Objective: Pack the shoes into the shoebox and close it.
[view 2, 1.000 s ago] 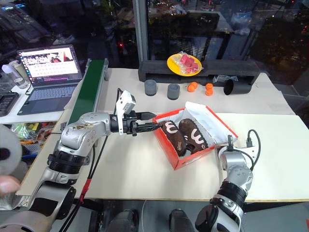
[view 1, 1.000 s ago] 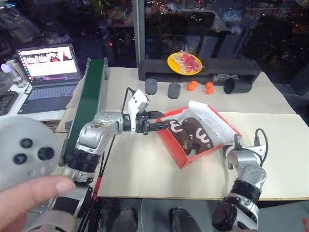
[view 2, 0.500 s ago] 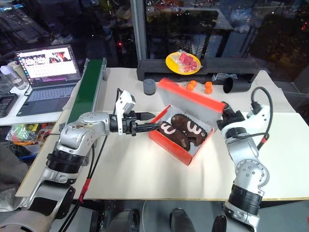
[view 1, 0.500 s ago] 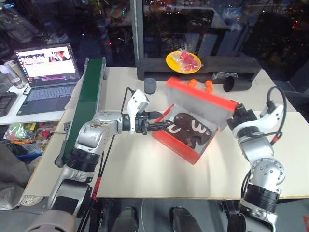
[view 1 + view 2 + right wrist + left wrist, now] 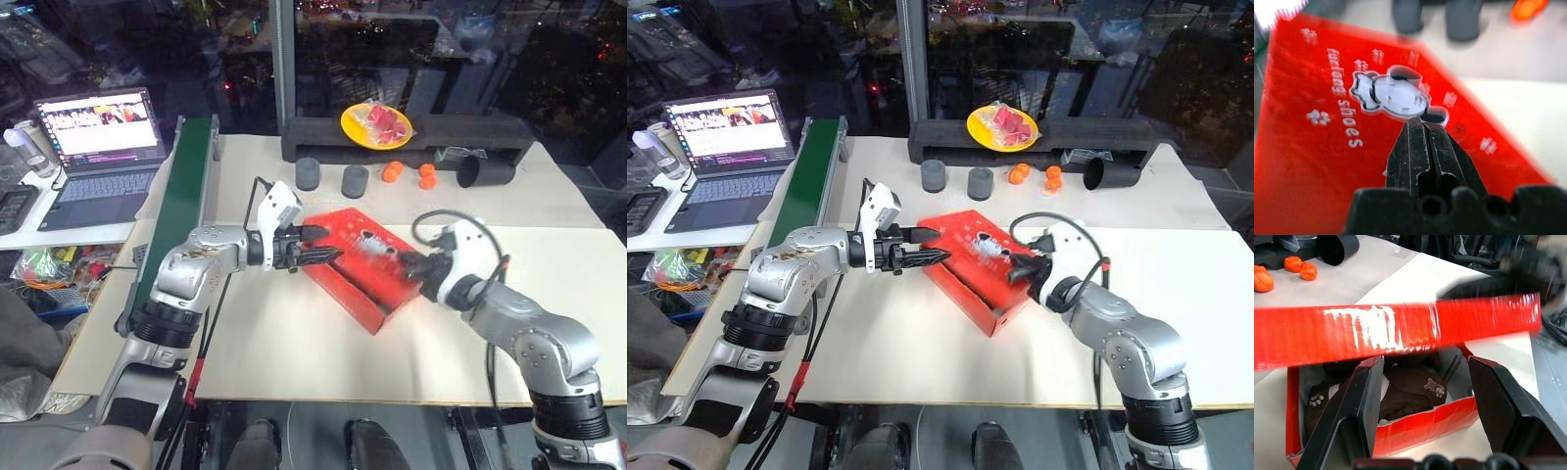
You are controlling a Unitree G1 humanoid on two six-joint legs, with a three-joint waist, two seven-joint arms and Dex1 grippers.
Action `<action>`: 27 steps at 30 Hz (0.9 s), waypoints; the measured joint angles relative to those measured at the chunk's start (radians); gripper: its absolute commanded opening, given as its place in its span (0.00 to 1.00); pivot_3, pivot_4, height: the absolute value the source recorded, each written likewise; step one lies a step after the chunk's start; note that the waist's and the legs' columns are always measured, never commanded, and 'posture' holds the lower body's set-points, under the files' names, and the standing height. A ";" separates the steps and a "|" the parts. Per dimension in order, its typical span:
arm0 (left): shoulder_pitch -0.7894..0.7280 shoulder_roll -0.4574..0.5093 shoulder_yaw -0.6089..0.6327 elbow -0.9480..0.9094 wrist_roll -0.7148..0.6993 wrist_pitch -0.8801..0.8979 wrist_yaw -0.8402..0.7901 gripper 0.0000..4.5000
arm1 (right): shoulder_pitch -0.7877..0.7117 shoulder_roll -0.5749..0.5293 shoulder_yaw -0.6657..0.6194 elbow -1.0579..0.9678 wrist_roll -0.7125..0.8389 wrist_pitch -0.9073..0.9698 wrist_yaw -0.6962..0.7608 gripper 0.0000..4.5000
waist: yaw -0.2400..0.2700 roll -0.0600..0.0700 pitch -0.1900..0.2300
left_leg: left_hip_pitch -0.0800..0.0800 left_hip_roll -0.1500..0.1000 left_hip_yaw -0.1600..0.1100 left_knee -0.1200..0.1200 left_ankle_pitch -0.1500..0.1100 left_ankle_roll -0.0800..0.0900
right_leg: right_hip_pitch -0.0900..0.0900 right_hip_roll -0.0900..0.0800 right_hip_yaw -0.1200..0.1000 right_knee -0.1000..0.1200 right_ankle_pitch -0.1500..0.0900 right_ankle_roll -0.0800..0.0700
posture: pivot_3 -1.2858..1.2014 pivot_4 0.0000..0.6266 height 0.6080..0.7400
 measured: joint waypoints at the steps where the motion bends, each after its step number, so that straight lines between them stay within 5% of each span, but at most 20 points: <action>1: 0.000 0.000 0.000 0.000 0.000 0.001 0.000 0.65 | 0.000 0.000 0.007 0.003 -0.009 0.010 0.007 0.01 | 0.001 0.000 0.000 | 0.000 0.000 0.000 0.000 0.000 0.000 | 0.000 0.000 0.000 0.000 0.000 0.000 | 0.52 0.24 1.00; 19: 0.058 0.004 0.039 -0.041 0.001 0.013 0.080 0.65 | -0.098 0.079 0.068 0.078 -0.136 0.121 0.069 0.01 | 0.000 -0.001 0.000 | 0.000 0.000 -0.001 0.001 0.000 0.000 | 0.000 0.000 0.000 0.001 0.000 0.000 | 0.52 0.24 1.00; 27: 0.108 -0.083 0.159 -0.054 0.035 -0.034 0.310 0.65 | -0.237 0.102 -0.276 0.000 -0.096 0.041 0.008 0.01 | 0.010 -0.001 0.000 | 0.000 0.000 -0.002 0.002 0.000 0.000 | 0.001 0.000 -0.001 0.001 0.000 0.001 | 0.52 0.24 1.00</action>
